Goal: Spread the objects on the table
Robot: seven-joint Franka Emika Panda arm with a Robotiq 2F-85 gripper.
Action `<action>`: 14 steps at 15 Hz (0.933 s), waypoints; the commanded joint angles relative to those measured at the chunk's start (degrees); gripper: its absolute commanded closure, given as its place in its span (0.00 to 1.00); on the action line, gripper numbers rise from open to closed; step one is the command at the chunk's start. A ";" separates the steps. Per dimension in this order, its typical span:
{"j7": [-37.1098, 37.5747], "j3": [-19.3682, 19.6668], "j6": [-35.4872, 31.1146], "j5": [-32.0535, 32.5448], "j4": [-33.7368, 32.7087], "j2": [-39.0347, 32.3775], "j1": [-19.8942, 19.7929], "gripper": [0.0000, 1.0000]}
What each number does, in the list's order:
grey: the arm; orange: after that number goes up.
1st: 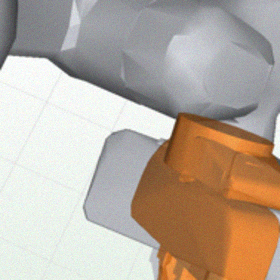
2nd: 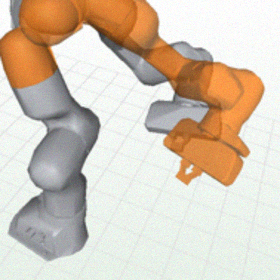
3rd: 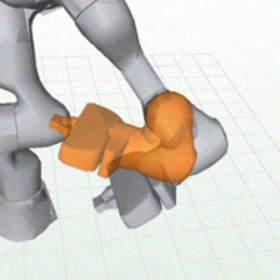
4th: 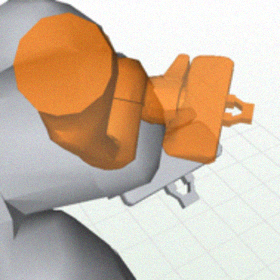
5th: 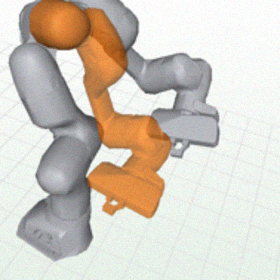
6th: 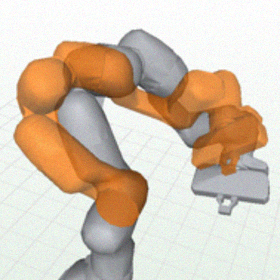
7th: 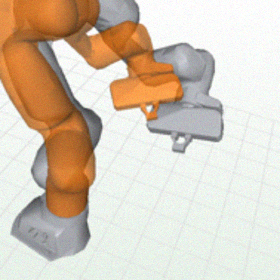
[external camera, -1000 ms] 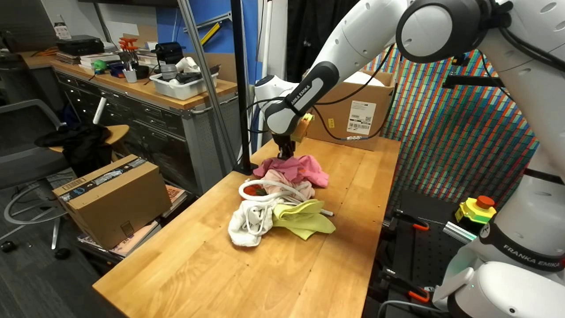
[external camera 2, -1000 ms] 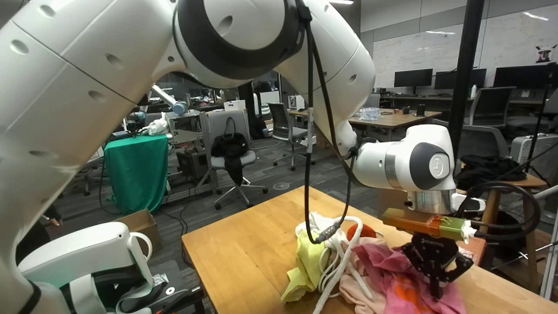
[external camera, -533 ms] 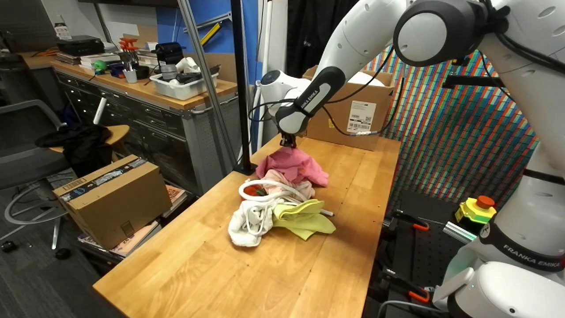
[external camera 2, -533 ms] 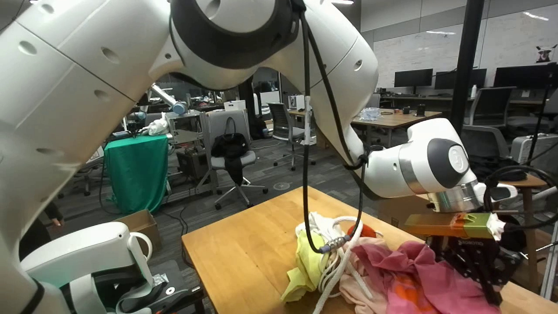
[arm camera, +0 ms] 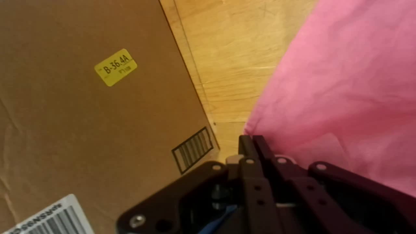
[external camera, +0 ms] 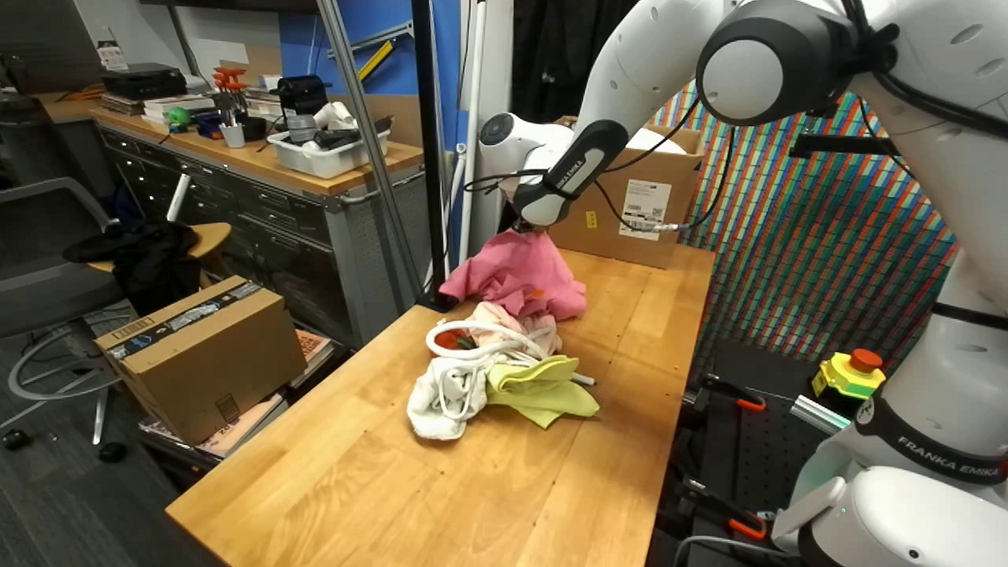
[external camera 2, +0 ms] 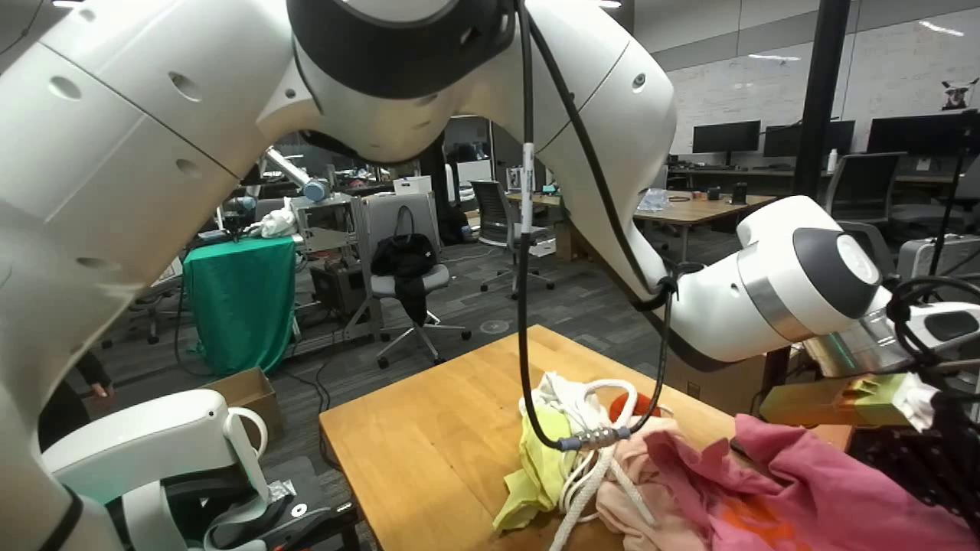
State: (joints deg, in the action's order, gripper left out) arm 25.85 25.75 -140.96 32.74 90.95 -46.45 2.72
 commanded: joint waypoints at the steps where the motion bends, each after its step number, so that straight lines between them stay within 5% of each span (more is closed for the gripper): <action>1: 9.53 4.67 -1.09 1.80 -2.62 -1.25 1.14 0.96; 8: 25.84 10.82 -2.21 3.53 -4.53 -0.15 1.48 0.96; 14: 43.51 17.31 -5.56 11.56 -3.29 1.78 4.49 0.96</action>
State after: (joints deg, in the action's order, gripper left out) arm 60.52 39.32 -144.53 39.89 86.82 -46.00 4.87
